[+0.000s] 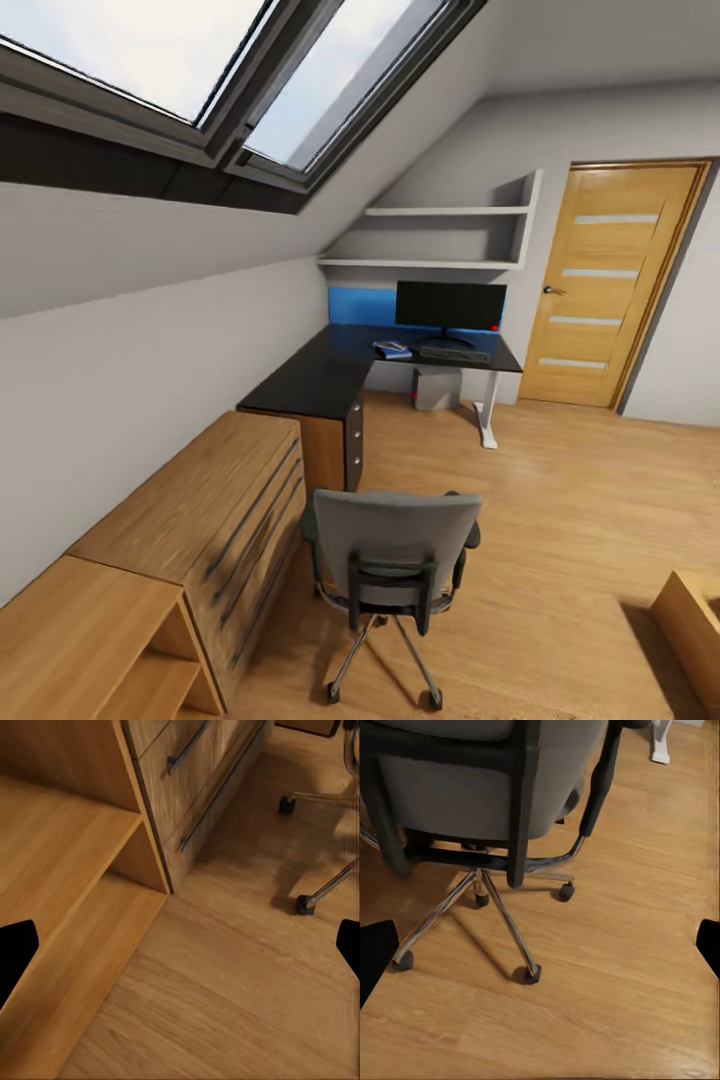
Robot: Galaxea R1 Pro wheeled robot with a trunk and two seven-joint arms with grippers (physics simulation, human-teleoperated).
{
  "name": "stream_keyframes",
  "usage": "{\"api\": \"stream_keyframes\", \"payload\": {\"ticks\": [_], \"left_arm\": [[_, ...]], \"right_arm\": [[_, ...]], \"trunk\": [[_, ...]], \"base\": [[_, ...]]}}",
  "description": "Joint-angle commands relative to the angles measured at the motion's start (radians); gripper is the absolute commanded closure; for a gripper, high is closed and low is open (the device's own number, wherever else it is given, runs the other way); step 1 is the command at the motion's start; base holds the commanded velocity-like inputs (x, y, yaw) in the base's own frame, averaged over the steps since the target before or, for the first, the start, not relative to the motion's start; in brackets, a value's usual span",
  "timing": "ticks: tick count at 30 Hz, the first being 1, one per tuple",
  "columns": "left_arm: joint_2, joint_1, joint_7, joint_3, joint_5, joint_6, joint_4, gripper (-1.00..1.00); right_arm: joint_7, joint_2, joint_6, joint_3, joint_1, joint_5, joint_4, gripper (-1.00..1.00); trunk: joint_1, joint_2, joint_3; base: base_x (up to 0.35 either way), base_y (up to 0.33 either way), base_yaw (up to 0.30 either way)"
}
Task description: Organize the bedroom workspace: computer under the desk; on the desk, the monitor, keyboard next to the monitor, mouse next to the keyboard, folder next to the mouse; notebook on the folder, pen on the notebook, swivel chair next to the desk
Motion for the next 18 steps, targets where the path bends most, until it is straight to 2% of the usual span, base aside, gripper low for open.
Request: {"api": "stream_keyframes", "payload": {"ticks": [1, 18], "left_arm": [[0.0, 0.0, 0.008, -0.009, 0.003, -0.001, 0.0, -1.0], [0.0, 0.0, 0.008, -0.009, 0.003, -0.001, 0.0, -1.0]], "right_arm": [[-0.009, 0.0, 0.001, 0.008, 0.0, 0.0, 0.0, -1.0], [-0.009, 0.0, 0.001, 0.008, -0.001, -0.001, 0.0, -1.0]], "trunk": [[0.0, -0.001, -0.001], [0.0, -0.001, -0.01]], "base": [[0.0, 0.0, -0.293], [0.0, 0.001, -0.29]]}}
